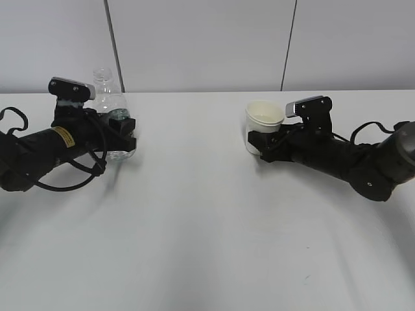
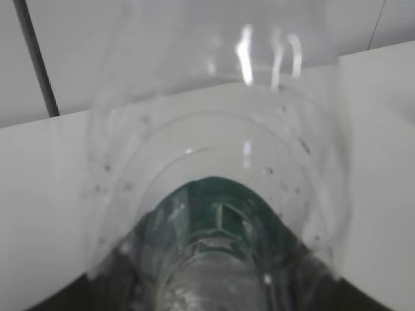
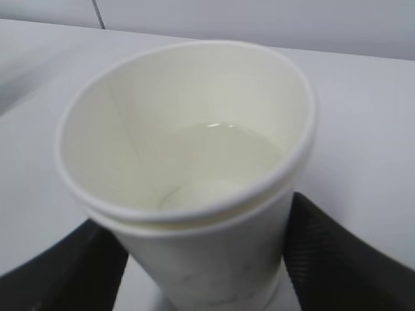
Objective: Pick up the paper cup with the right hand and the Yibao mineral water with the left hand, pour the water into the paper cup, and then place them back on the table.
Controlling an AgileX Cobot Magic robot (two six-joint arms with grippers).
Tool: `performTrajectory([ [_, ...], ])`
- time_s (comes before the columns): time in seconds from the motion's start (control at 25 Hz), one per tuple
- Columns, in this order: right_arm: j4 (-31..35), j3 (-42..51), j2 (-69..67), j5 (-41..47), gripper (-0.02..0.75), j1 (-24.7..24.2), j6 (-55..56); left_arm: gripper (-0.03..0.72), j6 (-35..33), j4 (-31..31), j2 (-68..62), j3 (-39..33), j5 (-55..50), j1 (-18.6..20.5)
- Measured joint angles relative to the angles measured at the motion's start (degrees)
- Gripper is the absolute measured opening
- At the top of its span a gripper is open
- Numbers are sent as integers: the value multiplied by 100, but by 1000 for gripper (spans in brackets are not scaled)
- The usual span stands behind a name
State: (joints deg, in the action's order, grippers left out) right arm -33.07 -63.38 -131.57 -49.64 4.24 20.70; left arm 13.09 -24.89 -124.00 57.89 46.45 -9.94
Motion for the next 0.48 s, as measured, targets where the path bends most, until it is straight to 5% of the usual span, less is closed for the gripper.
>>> performTrajectory([
  [0.16, 0, 0, 0, -41, 619, 0, -13, 302, 0, -1, 0, 0, 0, 0],
  [0.48, 0, 25, 0, -136, 627, 0, -17, 302, 0, -1, 0, 0, 0, 0],
])
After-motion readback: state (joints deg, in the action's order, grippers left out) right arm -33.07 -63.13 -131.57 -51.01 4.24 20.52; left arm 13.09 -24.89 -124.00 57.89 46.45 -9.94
